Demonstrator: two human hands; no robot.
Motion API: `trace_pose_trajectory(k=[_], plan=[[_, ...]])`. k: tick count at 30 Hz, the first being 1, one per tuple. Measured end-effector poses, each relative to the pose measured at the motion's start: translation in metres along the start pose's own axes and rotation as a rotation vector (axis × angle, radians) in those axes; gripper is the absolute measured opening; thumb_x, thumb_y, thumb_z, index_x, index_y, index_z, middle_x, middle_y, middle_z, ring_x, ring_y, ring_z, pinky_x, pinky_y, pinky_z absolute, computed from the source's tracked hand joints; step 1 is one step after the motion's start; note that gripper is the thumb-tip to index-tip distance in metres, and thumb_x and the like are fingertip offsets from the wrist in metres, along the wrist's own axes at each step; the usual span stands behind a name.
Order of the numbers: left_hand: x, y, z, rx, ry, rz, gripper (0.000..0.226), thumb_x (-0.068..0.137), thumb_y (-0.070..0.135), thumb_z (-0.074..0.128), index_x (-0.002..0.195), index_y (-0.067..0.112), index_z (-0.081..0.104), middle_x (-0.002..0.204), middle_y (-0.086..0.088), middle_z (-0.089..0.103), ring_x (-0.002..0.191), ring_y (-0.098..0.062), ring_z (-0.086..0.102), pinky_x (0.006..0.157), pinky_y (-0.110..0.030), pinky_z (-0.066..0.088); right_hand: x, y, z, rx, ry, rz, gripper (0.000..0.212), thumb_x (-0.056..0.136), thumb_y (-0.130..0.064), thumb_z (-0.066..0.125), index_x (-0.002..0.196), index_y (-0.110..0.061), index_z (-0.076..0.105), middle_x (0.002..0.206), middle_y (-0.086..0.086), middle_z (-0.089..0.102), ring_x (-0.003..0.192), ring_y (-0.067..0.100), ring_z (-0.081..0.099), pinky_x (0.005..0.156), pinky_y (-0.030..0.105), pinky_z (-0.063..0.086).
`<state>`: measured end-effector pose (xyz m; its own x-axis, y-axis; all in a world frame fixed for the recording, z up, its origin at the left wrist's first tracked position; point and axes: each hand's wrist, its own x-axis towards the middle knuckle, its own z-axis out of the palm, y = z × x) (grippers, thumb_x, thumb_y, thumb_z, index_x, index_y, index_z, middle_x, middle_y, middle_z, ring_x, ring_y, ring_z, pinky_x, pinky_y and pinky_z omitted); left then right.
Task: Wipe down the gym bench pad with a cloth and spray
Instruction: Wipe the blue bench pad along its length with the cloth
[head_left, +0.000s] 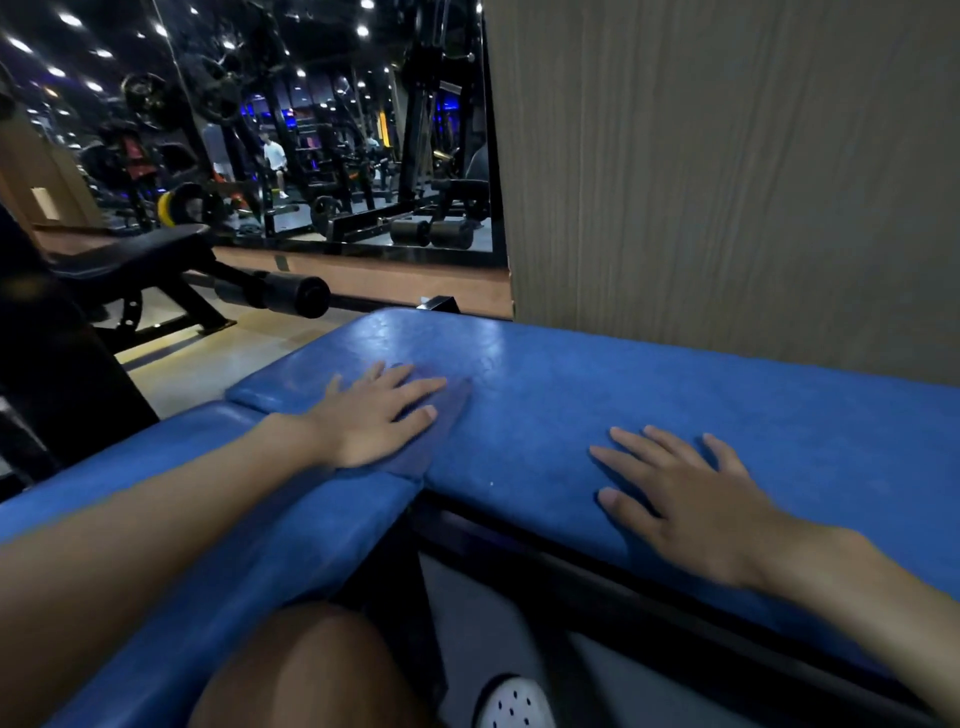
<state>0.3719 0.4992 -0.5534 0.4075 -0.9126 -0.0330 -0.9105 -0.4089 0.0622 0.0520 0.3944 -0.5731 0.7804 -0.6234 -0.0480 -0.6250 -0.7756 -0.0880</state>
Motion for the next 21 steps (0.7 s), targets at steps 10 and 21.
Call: trace_pose_trajectory(k=[10, 21], plan=[[0.003, 0.005, 0.026, 0.033, 0.015, 0.079, 0.048, 0.078, 0.077, -0.007, 0.126, 0.080, -0.012, 0.166, 0.010, -0.007, 0.152, -0.031, -0.003, 0.118, -0.058, 0.009, 0.004, 0.007, 0.010, -0.003, 0.061, -0.019, 0.086, 0.072, -0.073, -0.011, 0.151, -0.045, 0.009, 0.163, -0.019, 0.002, 0.150, 0.010, -0.002, 0.120, 0.051, 0.002], [-0.034, 0.053, 0.010, 0.309, 0.058, 0.365, 0.069, 0.073, 0.086, 0.002, 0.131, 0.067, -0.029, 0.166, 0.004, -0.005, 0.148, -0.027, 0.012, 0.112, -0.048, 0.022, -0.001, 0.013, 0.002, 0.043, 0.070, -0.027, 0.076, 0.083, -0.076, 0.009, 0.151, -0.042, 0.019, 0.163, -0.016, 0.009, 0.150, 0.010, 0.001, 0.119, 0.053, 0.000]])
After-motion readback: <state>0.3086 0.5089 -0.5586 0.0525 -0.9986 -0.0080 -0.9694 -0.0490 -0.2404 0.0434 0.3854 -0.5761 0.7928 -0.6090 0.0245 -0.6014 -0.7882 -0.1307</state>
